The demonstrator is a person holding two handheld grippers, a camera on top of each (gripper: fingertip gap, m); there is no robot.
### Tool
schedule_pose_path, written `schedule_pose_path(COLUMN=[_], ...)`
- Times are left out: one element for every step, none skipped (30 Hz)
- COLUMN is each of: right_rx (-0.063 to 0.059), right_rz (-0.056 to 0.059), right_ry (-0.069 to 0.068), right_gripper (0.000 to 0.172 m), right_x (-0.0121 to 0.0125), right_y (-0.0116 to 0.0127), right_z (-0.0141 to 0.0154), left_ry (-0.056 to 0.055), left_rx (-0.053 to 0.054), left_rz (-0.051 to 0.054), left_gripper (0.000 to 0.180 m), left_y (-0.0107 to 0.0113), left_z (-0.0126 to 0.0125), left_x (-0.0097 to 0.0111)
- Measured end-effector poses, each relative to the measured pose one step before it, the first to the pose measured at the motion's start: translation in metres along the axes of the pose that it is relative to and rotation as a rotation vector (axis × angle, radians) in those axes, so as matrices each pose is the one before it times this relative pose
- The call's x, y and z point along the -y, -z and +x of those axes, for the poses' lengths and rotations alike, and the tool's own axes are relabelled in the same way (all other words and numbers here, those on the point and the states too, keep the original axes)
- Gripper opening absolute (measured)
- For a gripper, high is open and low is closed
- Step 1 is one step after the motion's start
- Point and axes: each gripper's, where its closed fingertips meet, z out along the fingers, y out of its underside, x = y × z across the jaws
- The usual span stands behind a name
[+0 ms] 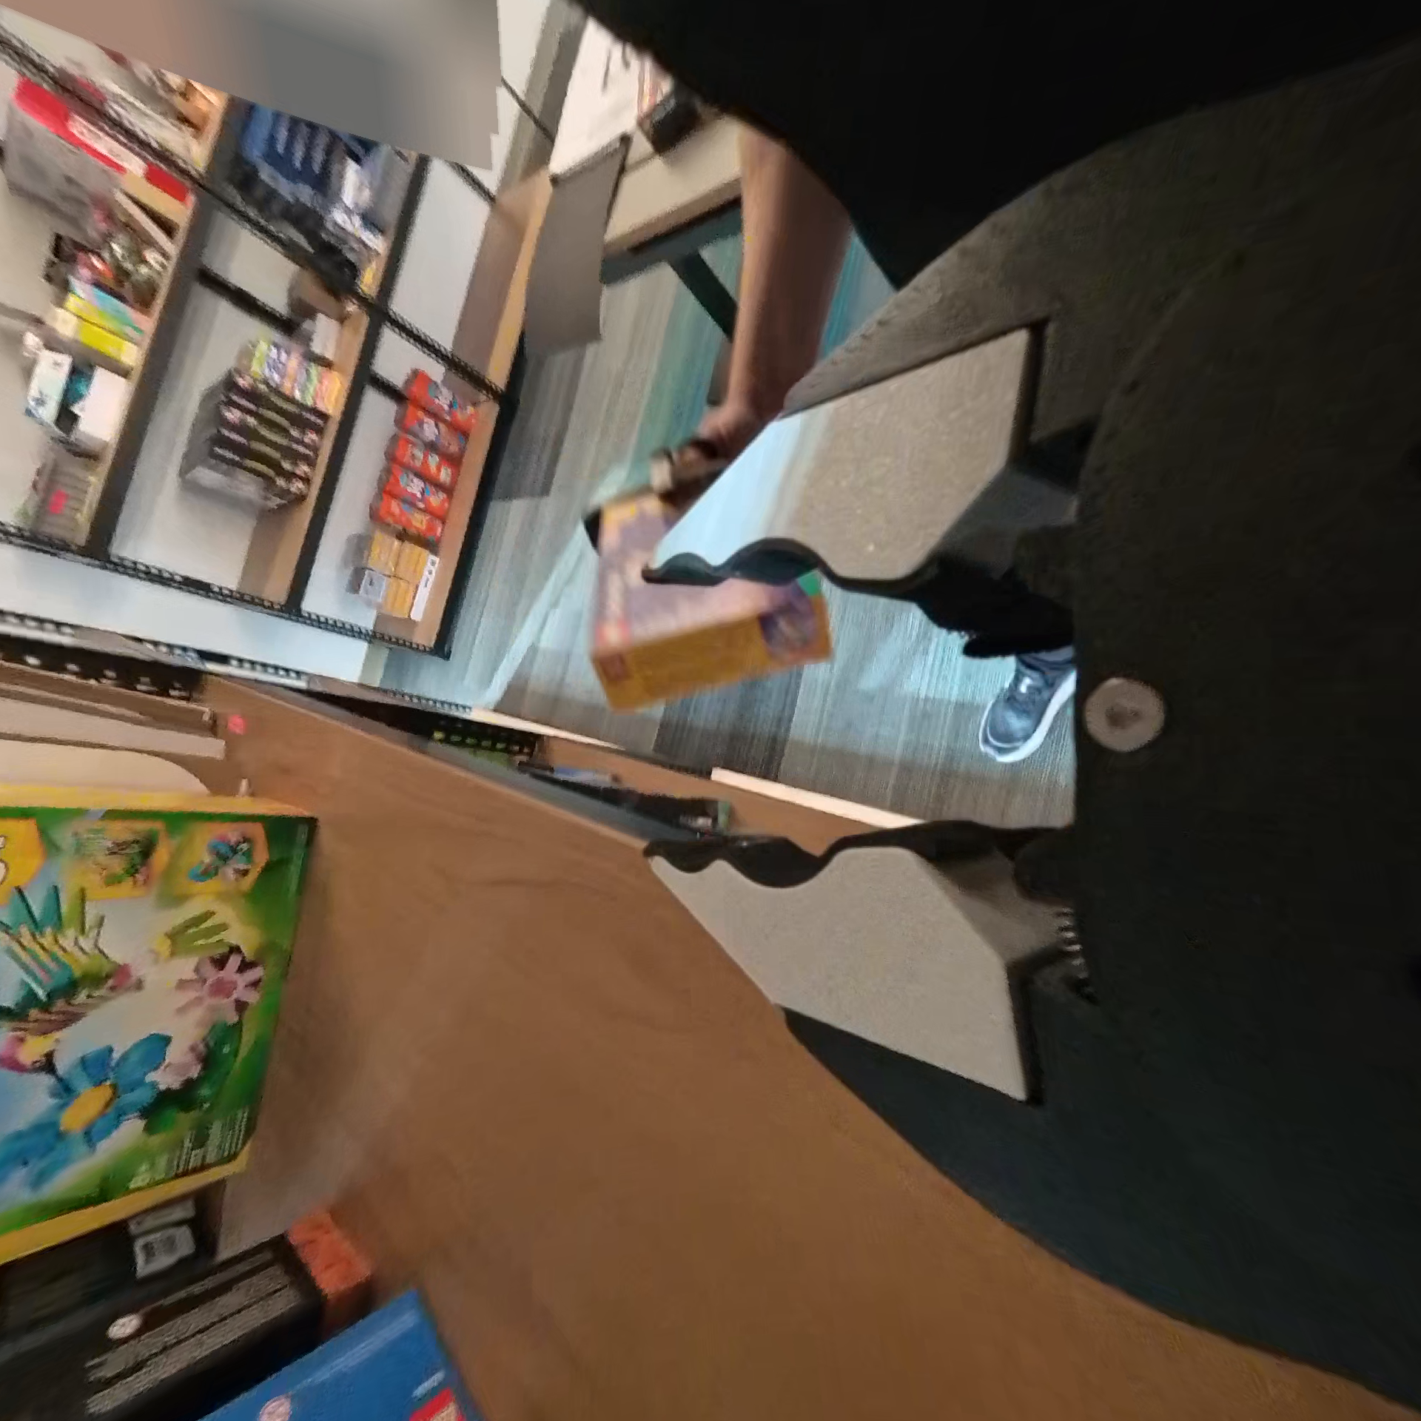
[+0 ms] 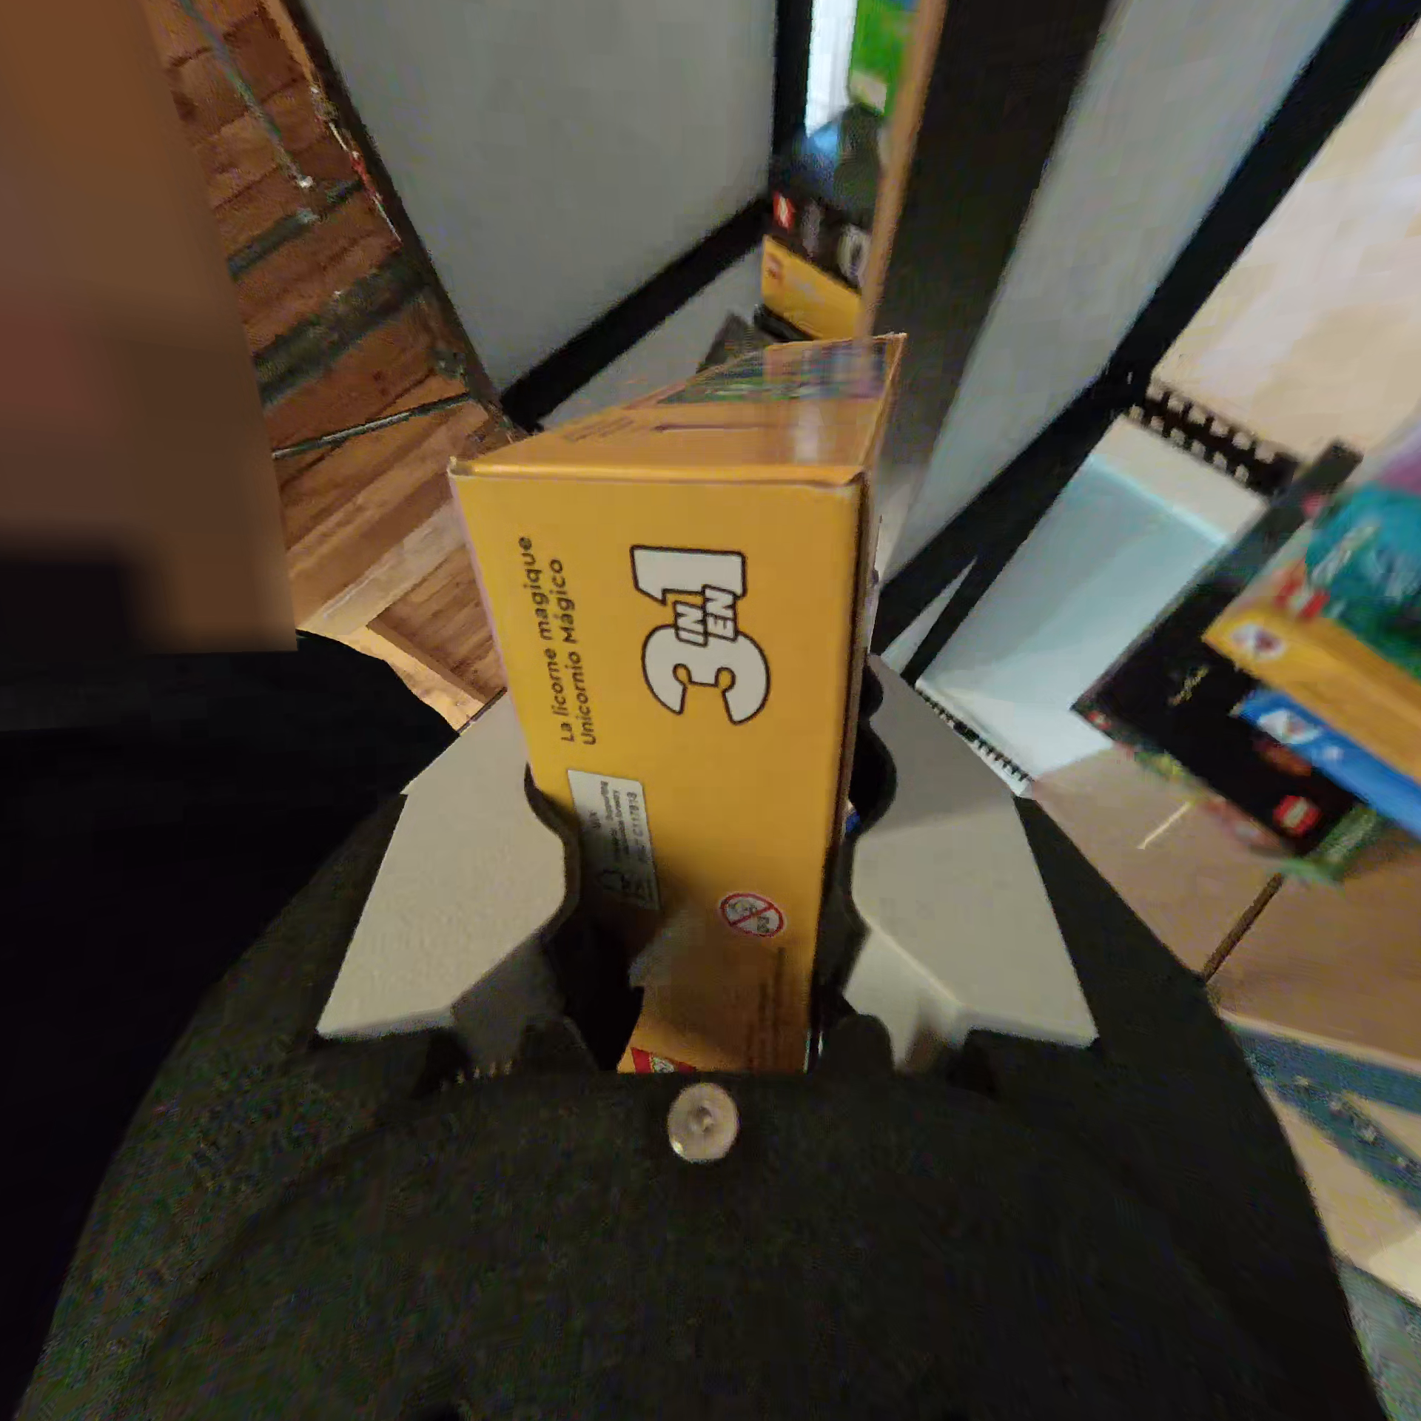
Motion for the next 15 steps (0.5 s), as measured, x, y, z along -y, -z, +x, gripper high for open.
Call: schedule_pose_path(right_rx=[0.0163, 0.0033, -0.0178, -0.0055, -0.0012, -0.0234, -0.0258, -0.0187, -0.0203, -0.0251, -0.0158, -0.0147, -0.0212, -0.0229, -0.037], right_rz=[-0.0247, -0.0253, -0.0199, -0.0259, -0.0214, -0.0126, -0.0236, -0.0337, -0.0398, -0.0418, -0.0285, -0.0114, -0.0087, -0.0229, -0.0274], right_ry=[-0.0444, -0.0542, -0.0444, -0.0483, -0.047, -0.0259, -0.0326, -0.02, -0.0135, -0.0289, -0.0247, -0.0284, -0.0258, -0.0226, -0.0156], right_gripper=[0.07, 0.07, 0.07, 0.07, 0.069, 0.069, 0.069, 0.069, 0.069, 0.069, 0.069, 0.069, 0.069, 0.068, 0.069], right_x=[-0.01913, -0.01799, -0.016, -0.01489, -0.01215, -0.00918, -0.00906, -0.00898, -0.00883, -0.00792, -0.00526, -0.00209, -0.0011, -0.00203, -0.002], right_y=[-0.00509, -0.00518, -0.00551, -0.00599, -0.00676, -0.0079, -0.00906, -0.01116, -0.0126, -0.01343, -0.01425, -0.01478, -0.01512, -0.01535, -0.01518], right_z=[0.01701, 0.02096, 0.02475, 0.02424, 0.0237, 0.0254, 0.02572, 0.02336, 0.02227, 0.02231, 0.01934, 0.01744, 0.01662, 0.01575, 0.01687], left_ry=[-0.0015, -0.0097, -0.0027, 0.0051, 0.0144, 0.0251, 0.0278, 0.0316, 0.0376, 0.0426, 0.0359, 0.0257, 0.0233, 0.0264, 0.026], left_rx=[-0.0012, 0.0061, -0.0007, 0.0063, 0.0015, 0.0013, 0.0107, 0.0088, 0.0019, 0.0044, 0.0048, 0.0113, 0.0084, 0.005, 0.0107], left_rz=[0.0064, -0.0165, -0.0193, -0.0067, -0.0046, -0.0165, -0.0149, -0.0067, -0.0013, 0.0025, 0.0015, -0.002, -0.006, -0.0128, -0.0143], left_gripper=[0.062, 0.061, 0.061, 0.061, 0.06, 0.06, 0.059, 0.058, 0.057, 0.056, 0.056, 0.055, 0.055, 0.055, 0.055], left_y=[0.01142, 0.00964, 0.00787, 0.00656, 0.00543, 0.00438, 0.0038, 0.00327, 0.0029, 0.00257, 0.00223, 0.00189, 0.00116, 0.00052, 0.00029], left_z=[0.00602, 0.00604, 0.0074, 0.00638, 0.00638, 0.00507, 0.0026, 0.00215, 0.00257, 0.00171, 0.00193, 0.00147, 0.00194, 0.00215, 0.0008], left_x=[-0.00557, -0.00942, -0.01143, -0.01143, -0.01277, -0.01554, -0.01635, -0.0156, -0.01443, -0.01307, -0.01207, -0.01154, -0.01163, -0.01217, -0.01217])
